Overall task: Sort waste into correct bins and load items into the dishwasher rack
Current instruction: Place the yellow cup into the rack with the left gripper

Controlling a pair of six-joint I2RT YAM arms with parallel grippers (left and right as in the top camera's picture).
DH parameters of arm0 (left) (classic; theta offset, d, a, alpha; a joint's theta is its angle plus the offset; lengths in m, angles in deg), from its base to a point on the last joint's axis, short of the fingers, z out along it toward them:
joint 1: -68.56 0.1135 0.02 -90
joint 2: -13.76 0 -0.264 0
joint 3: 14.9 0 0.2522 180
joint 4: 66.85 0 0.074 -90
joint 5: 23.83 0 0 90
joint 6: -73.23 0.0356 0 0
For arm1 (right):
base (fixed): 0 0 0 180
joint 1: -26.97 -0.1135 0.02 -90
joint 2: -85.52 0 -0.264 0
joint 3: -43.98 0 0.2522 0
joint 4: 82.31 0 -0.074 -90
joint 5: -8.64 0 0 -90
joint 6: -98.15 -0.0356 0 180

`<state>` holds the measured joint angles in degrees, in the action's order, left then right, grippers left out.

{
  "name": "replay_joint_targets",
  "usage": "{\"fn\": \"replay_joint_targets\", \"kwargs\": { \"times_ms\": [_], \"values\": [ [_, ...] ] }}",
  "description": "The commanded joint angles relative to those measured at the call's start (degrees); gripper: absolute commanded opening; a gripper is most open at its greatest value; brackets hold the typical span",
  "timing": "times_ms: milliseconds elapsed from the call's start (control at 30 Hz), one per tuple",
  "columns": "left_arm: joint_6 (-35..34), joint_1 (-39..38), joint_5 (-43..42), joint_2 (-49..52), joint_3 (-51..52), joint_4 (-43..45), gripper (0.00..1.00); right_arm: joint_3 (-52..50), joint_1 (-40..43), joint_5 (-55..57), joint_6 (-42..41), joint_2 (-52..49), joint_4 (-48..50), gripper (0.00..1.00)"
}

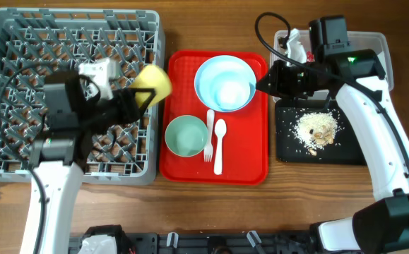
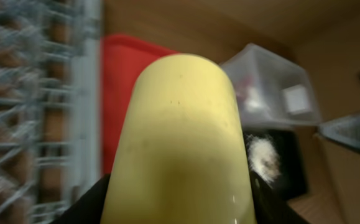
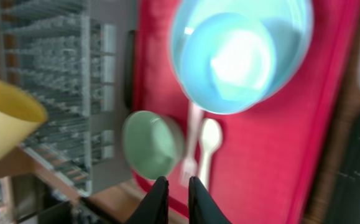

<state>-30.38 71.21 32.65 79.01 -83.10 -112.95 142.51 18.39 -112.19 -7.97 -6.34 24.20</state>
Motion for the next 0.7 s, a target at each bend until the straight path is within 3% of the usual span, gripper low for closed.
{"fn": "replay_joint_targets", "kwargs": {
  "times_ms": [0, 67, 133, 267, 433, 667],
  "values": [
    [1.1, 1.9, 27.5, -4.7, -1.9, -10.0, 0.04, 0.5, -0.2, 11.9, 2.9, 3.9, -2.0, 0.17],
    [-0.2, 3.0, 33.3, -5.7, -3.8, -16.2, 0.04, 0.5, -0.2, 16.3, 3.6, 5.6, -3.2, 0.18],
    [-1.8, 4.2, 37.6, -5.7, -5.2, -20.2, 0.04, 0.5, -0.2, 18.4, 5.6, 7.1, -4.0, 0.36],
    [-3.6, 6.0, 38.4, -4.8, -5.3, -24.5, 0.04, 0.5, -0.2, 19.1, 7.2, 8.1, -5.3, 0.57],
    [-3.6, 6.0, 41.2, -1.4, -5.3, -26.9, 0.04, 0.5, -0.2, 19.1, 7.1, 7.8, -5.7, 0.66],
    [-4.9, 6.0, 42.0, 5.5, -5.3, -26.8, 0.04, 0.3, -0.2, 19.1, 7.1, 7.8, -6.8, 0.66]
  ]
}}
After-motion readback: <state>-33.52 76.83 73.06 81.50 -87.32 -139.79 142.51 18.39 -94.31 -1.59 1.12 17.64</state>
